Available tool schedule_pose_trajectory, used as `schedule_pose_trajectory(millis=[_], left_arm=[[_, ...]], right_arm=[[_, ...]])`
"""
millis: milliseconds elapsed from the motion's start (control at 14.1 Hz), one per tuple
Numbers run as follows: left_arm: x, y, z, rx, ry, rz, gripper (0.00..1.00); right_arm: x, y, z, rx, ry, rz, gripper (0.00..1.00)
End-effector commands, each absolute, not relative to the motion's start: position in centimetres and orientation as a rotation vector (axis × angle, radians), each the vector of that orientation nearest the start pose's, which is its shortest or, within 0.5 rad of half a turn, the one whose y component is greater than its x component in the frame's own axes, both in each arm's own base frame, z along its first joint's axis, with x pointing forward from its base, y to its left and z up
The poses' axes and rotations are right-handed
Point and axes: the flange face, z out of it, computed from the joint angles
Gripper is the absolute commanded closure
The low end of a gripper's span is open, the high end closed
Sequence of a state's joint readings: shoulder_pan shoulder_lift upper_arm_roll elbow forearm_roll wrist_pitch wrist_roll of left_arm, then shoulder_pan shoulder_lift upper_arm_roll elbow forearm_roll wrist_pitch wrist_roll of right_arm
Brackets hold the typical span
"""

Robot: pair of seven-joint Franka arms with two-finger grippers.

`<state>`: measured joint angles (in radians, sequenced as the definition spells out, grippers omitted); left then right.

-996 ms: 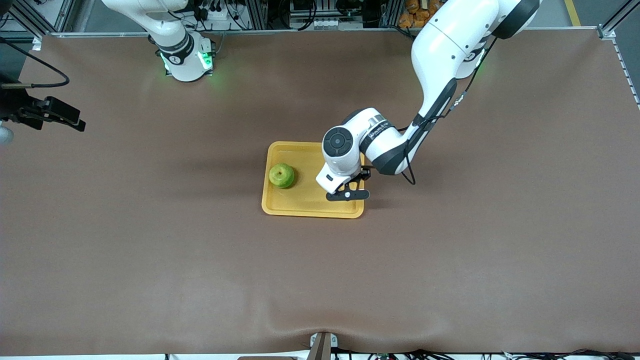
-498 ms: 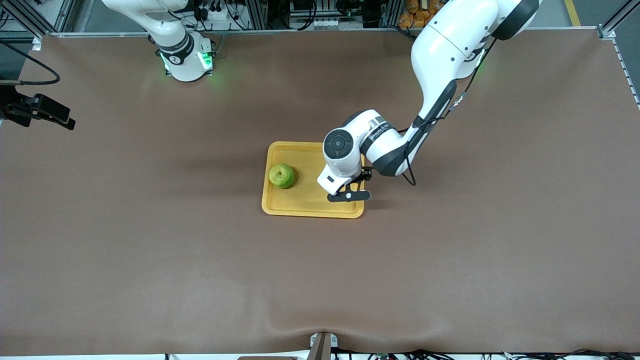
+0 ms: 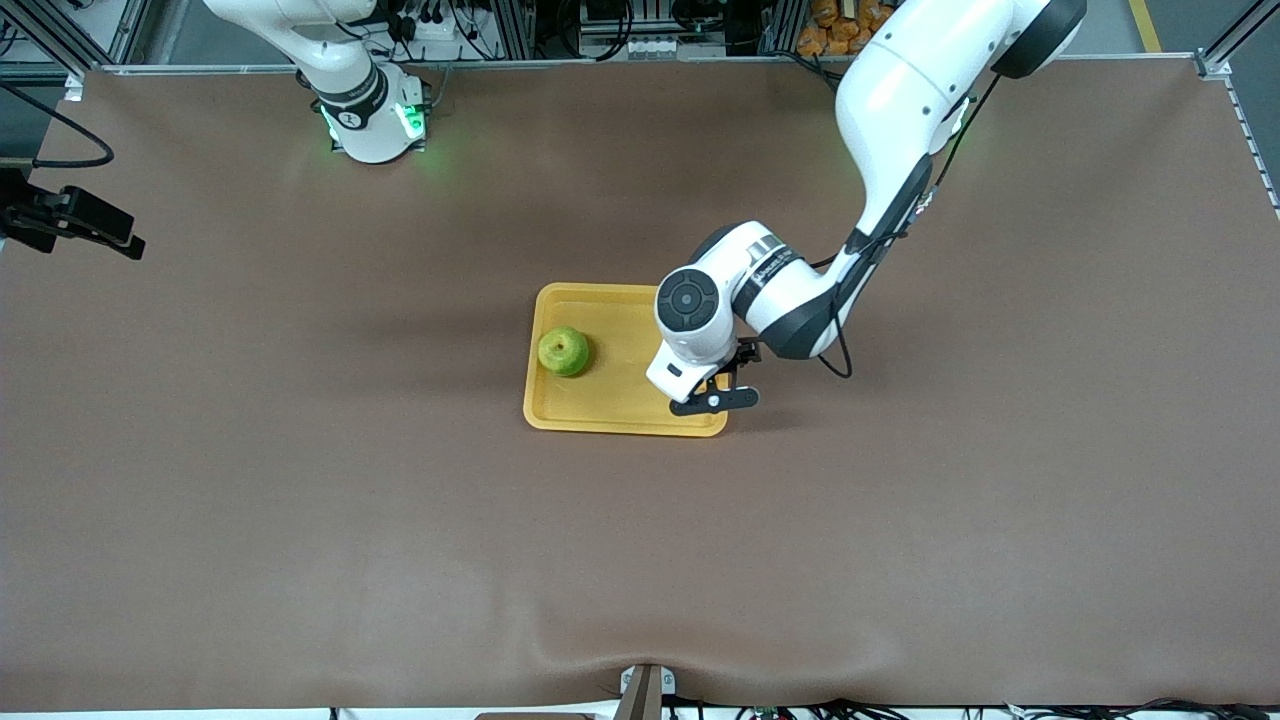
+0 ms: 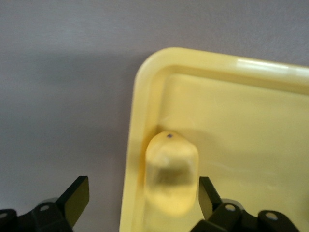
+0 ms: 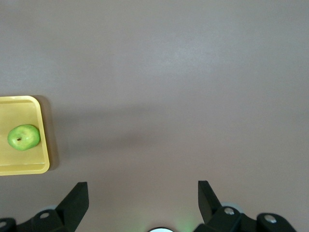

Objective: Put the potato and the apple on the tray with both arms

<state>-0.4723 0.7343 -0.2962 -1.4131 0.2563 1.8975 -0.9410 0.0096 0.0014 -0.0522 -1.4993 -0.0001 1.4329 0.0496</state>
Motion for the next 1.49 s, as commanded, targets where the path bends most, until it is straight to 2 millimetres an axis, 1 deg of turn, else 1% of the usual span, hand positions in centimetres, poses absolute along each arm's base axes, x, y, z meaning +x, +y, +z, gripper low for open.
schedule_pose_trajectory(millis=[0, 71, 142, 213, 356, 498, 640, 711, 782, 853, 996, 1067, 1209, 1280, 1351, 1422], left_arm=[[55.9, -42.1, 34.4, -2.956, -0.266, 0.176, 0.00], [56.9, -40.3, 37.3, -2.977, -0.307, 0.147, 0.00], [57.4, -38.9, 40.4, -3.010, -0.322, 0.124, 0.00], [57.8, -36.9, 43.6, -3.033, -0.291, 0.106, 0.00], [58.5, -32.7, 48.3, -3.059, -0.252, 0.100, 0.00], [58.7, -28.9, 52.3, -3.078, -0.281, 0.070, 0.00], [59.0, -25.4, 54.9, -3.071, -0.356, 0.045, 0.00], [59.1, -23.5, 56.4, -3.070, -0.397, 0.012, 0.00], [59.4, -21.4, 57.5, -3.065, -0.421, -0.006, 0.00], [59.3, -19.4, 58.6, -3.050, -0.400, -0.009, 0.00], [58.9, -15.5, 60.4, -3.054, -0.269, 0.006, 0.00], [58.5, -13.7, 61.5, -3.051, -0.242, 0.004, 0.00], [57.7, -11.2, 62.8, -3.043, -0.216, 0.018, 0.00], [57.4, -10.0, 63.4, -3.049, -0.170, 0.021, 0.00], [57.1, -8.3, 63.8, -3.053, -0.146, 0.025, 0.00], [56.8, -7.3, 64.0, -3.060, -0.123, 0.029, 0.00]], right_arm=[[54.2, -2.6, 65.0, -3.153, 0.173, 0.106, 0.00], [54.2, -2.6, 65.0, -3.152, 0.172, 0.106, 0.00], [54.2, -2.5, 65.0, -3.152, 0.170, 0.106, 0.00], [54.2, -2.4, 65.0, -3.150, 0.167, 0.106, 0.00], [54.2, -2.5, 65.0, -3.150, 0.169, 0.106, 0.00], [54.2, -2.5, 65.0, -3.149, 0.172, 0.106, 0.00], [54.2, -2.5, 65.0, -3.150, 0.170, 0.106, 0.00], [54.2, -2.5, 65.0, -3.149, 0.172, 0.106, 0.00], [54.3, -2.5, 65.0, -3.149, 0.172, 0.104, 0.00], [54.3, -2.5, 65.0, -3.149, 0.172, 0.104, 0.00], [54.3, -2.5, 65.0, -3.149, 0.169, 0.104, 0.00], [54.3, -2.5, 65.1, -3.149, 0.169, 0.101, 0.00], [54.3, -2.5, 65.1, -3.149, 0.172, 0.101, 0.00], [54.3, -2.5, 65.1, -3.149, 0.172, 0.101, 0.00], [54.3, -2.4, 65.0, -3.147, 0.169, 0.104, 0.00], [54.3, -2.4, 65.0, -3.148, 0.166, 0.104, 0.00]])
